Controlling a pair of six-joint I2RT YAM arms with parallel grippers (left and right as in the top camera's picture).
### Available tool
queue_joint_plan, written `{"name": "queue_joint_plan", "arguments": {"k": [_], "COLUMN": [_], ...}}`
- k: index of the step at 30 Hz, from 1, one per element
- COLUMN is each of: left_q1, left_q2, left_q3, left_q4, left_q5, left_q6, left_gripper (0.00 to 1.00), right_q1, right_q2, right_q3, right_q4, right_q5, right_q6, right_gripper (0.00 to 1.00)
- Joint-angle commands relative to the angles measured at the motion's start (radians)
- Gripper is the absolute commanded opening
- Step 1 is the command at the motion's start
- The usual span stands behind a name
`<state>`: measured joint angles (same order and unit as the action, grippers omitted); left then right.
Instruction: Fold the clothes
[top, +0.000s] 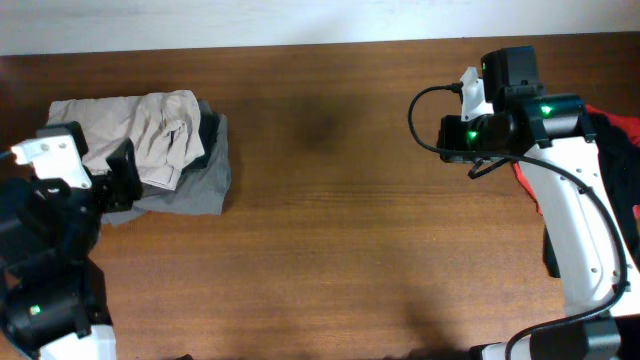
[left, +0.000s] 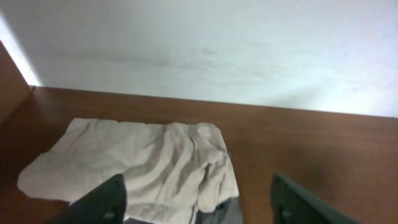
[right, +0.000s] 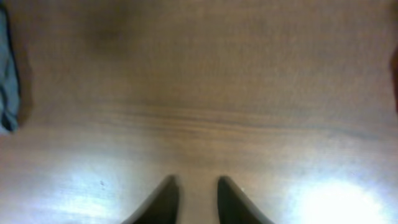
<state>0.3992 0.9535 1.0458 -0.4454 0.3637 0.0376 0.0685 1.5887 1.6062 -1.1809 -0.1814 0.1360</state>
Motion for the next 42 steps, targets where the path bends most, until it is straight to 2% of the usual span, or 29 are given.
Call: {"name": "queue_joint_plan", "arguments": {"k": [1, 5, 8, 12, 14, 21, 26, 30, 34, 38, 42], "left_q1": [-0.004, -0.011, -0.052, -0.122, -0.158, -0.259, -0.286, -0.286, -0.286, -0.286, -0.272], "left_q2": [0.087, 0.230, 0.364, 0.544, 0.624, 0.885, 1.000, 0.998, 0.893, 0.732, 0.606], "left_q3": [0.026, 0.026, 0.026, 0.026, 0.026, 0.026, 0.026, 0.027, 0.042, 0.061, 0.061], "left_q4": [0.022, 0.116, 0.265, 0.452, 0.490, 0.481, 0.444, 0.438, 0.402, 0.329, 0.318], "left_q5": [-0.081, -0.098, -0.108, -0.123, -0.164, -0.339, -0.363, -0.372, -0.376, -0.415, -0.521], "left_q6": [-0.015, -0.023, -0.022, 0.012, 0.020, 0.020, -0.007, -0.050, -0.050, -0.049, -0.047], "left_gripper": [0.59, 0.34, 0.22, 0.21, 0.21, 0.15, 0.08, 0.07, 0.08, 0.19, 0.28], "right_q1": [-0.003, -0.003, -0.003, -0.003, -0.003, -0.003, -0.003, -0.003, -0.003, -0.003, -0.003], "right_q2": [0.002, 0.002, 0.002, 0.002, 0.002, 0.002, 0.002, 0.002, 0.002, 0.002, 0.002], "right_q3": [0.002, 0.002, 0.002, 0.002, 0.002, 0.002, 0.002, 0.002, 0.002, 0.002, 0.002], "right_q4": [0.003, 0.014, 0.021, 0.010, -0.002, -0.056, -0.061, -0.061, -0.061, -0.061, -0.061], "right_q5": [0.002, -0.006, -0.021, -0.062, -0.062, -0.062, -0.062, -0.062, -0.061, -0.061, -0.061], "right_q6": [-0.008, -0.008, -0.005, -0.005, -0.005, -0.005, -0.005, -0.005, -0.005, -0.005, -0.005], "right_gripper": [0.11, 0.09, 0.09, 0.08, 0.07, 0.07, 0.06, 0.06, 0.06, 0.06, 0.06]}}
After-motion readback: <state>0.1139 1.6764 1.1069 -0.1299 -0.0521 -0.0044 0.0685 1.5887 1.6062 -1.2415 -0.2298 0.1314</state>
